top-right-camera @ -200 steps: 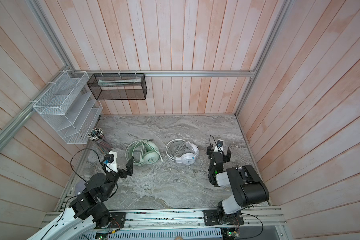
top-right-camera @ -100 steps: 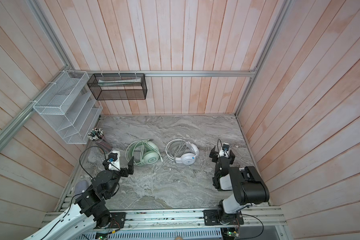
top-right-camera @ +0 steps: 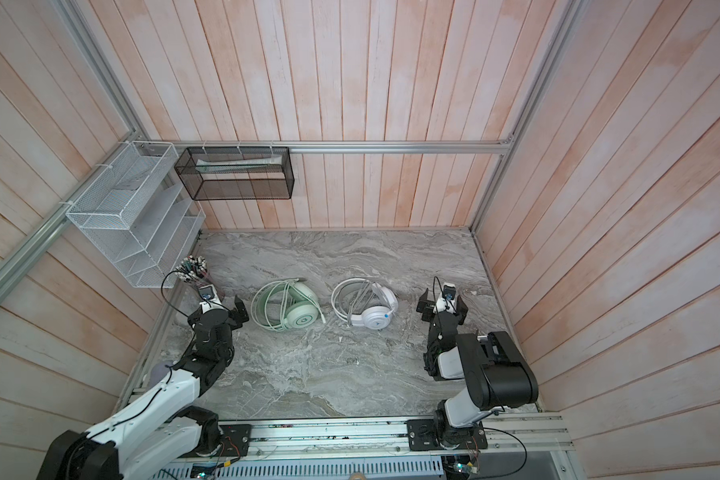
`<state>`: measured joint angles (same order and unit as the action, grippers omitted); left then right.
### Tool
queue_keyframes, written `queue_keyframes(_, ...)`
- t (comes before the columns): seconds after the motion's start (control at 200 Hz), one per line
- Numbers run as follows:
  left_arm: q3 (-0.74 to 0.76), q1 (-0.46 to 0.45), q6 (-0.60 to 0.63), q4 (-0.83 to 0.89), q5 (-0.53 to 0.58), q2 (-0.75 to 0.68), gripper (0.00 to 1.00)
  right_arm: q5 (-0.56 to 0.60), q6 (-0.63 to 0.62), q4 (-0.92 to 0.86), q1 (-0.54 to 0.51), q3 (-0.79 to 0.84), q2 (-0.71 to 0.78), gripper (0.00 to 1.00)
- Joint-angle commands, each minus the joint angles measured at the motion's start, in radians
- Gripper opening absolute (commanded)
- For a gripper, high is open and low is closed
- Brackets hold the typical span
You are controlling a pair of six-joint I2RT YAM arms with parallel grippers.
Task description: Wrap the headphones
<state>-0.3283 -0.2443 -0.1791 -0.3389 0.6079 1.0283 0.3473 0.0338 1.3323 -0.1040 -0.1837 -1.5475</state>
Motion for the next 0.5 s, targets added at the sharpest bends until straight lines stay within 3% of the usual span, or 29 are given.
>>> queue_keyframes(0.0, 0.004, 0.058, 0.072, -0.245, -0.077, 0.102, 0.99, -0.001, -0.002, 0.022, 0.001, -0.012, -0.002, 0.98)
queue_keyframes(0.15, 0.079, 0.151, 0.132, -0.492, -0.208, 0.234, 0.99, -0.001, -0.002, 0.022, 0.000, -0.013, -0.003, 0.98)
queue_keyframes(0.495, 0.048, 0.244, 0.173, -0.571, -0.461, 0.312, 0.99, -0.001, -0.002, 0.022, 0.000, -0.012, -0.003, 0.98)
